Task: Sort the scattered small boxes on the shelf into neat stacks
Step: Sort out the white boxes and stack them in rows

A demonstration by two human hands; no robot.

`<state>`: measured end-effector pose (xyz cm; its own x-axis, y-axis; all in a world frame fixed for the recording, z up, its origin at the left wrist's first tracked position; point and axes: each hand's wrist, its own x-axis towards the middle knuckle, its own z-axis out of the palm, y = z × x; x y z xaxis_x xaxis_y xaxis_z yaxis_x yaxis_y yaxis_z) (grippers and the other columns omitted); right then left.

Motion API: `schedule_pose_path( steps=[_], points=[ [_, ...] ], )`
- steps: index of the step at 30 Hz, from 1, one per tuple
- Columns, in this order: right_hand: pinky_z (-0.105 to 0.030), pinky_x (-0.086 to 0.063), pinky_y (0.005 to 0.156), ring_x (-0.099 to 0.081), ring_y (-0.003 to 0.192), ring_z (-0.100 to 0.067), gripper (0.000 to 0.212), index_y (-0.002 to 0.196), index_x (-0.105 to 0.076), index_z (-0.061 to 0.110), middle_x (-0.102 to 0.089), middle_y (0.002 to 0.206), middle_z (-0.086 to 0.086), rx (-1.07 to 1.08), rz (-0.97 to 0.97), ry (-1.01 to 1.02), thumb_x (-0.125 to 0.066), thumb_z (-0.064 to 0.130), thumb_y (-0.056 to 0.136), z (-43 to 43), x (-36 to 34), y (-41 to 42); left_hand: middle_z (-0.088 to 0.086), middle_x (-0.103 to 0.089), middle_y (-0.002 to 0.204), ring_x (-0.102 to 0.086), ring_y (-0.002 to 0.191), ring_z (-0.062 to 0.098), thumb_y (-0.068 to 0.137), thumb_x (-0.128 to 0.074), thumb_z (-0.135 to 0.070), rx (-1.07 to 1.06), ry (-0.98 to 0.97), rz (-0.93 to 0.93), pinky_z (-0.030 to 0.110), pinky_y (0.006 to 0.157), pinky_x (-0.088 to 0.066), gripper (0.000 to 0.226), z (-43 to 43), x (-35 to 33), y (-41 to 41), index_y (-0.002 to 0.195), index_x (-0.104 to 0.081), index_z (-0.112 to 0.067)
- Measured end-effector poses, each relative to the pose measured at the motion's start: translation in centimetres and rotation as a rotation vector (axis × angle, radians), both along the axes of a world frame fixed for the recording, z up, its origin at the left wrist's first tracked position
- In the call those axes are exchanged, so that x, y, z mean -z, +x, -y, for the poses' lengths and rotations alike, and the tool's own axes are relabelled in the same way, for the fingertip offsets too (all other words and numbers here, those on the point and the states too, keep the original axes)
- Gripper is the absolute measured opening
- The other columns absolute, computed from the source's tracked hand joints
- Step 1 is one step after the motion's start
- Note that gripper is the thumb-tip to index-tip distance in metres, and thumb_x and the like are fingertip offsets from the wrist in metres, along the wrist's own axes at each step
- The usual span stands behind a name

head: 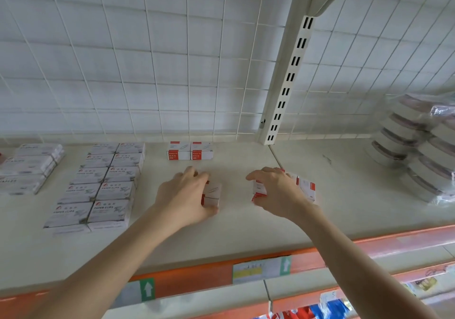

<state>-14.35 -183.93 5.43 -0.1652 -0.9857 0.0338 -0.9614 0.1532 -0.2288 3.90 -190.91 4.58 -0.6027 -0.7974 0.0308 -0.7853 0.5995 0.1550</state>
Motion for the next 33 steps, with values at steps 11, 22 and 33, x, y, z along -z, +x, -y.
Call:
schedule_pose_path(
  steps=[11, 22, 33],
  points=[
    [-0.022, -0.048, 0.070, -0.056, 0.076, -0.015, 0.029, 0.100, -0.062, 0.020, -0.056, 0.077, 0.006, 0.155, 0.858, -0.290, -0.074, 0.018, 0.074, 1.8, -1.2, 3.4, -0.008, -0.066, 0.100, -0.062, 0.088, 0.008, 0.076, -0.069, -0.044, -0.016, 0.107, -0.642, 0.028, 0.085, -0.049, 0.066, -3.9, 0.0, -1.8, 0.133, -0.045, -0.021],
    [-0.027, -0.052, 0.068, -0.057, 0.071, -0.013, 0.028, 0.102, -0.062, 0.017, -0.060, 0.089, 0.003, 0.110, 1.102, -0.277, -0.038, 0.005, 0.094, 1.7, -1.5, 2.9, -0.004, -0.068, 0.080, -0.064, 0.076, 0.011, 0.089, -0.051, -0.013, -0.144, 0.451, -0.870, 0.021, 0.062, -0.047, 0.022, -1.2, -1.1, -0.6, 0.109, -0.055, -0.022],
    [-0.016, -0.049, 0.077, -0.058, 0.085, -0.004, 0.039, 0.126, -0.050, 0.017, -0.056, 0.109, 0.003, -0.057, 0.718, -0.266, -0.056, 0.009, 0.088, 0.6, -0.3, 2.6, -0.006, -0.062, 0.067, -0.059, 0.066, 0.012, 0.092, -0.046, -0.013, -0.107, 0.502, -0.922, 0.031, 0.064, -0.046, 0.020, -0.4, -0.8, -0.5, 0.105, -0.059, -0.021]
  ],
)
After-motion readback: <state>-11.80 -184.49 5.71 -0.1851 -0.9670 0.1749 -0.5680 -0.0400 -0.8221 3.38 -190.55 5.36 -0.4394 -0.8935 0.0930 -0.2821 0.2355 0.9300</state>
